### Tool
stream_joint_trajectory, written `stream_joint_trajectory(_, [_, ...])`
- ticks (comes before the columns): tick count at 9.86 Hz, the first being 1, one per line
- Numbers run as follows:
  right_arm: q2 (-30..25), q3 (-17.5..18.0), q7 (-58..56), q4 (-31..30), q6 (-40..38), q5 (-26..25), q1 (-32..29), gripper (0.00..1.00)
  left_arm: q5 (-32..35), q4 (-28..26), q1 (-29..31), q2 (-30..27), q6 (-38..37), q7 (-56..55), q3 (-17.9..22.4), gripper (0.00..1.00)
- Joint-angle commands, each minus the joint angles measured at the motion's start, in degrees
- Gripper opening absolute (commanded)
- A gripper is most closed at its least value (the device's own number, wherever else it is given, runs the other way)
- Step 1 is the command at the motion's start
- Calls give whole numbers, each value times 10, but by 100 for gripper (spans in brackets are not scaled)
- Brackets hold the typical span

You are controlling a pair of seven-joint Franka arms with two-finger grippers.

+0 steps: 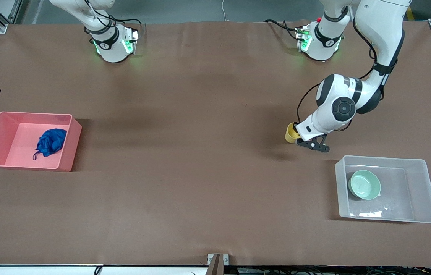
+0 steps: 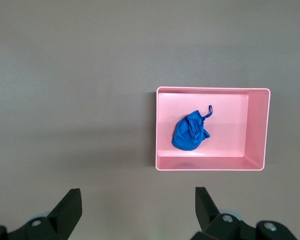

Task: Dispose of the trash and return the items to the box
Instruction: 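Carry the yellow cup with the left gripper into the clear box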

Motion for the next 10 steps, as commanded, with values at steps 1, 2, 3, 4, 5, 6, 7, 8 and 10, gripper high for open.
stream_joint_trajectory(1, [-5,3,-1,-6,-2,9,-7,100,6,-2,5,-30,8,0,1,1])
stream_joint_trajectory(2, [-5,3,-1,-6,-2,9,-7,100,5,17,11,-44,6,4,9,1])
stream_joint_trajectory(3, [-5,3,-1,-6,-2,9,-7,100,5,53,27,-39,4,1,11,1])
stream_joint_trajectory(4, [-5,3,0,-6,-2,9,-7,100,4,104,28,-25,1,0,32,1])
stream_joint_trajectory(5, [-4,3,-1,-6,-1,9,-7,100,4,152,27,2,1,7,60,1])
stream_joint_trajectory(6, [-5,3,-1,-6,-1,9,-8,100,4,210,26,41,1,10,100,1])
stream_joint_trajectory(7, [-4,3,-1,-5,-1,9,-8,100,4,258,22,75,1,21,130,0])
stream_joint_trajectory(8, [-4,3,0,-6,-1,9,-8,100,1,311,23,116,-16,38,143,0])
stream_joint_trajectory(10, [-4,3,-1,-5,-1,9,-8,100,-47,421,25,179,-111,100,194,0])
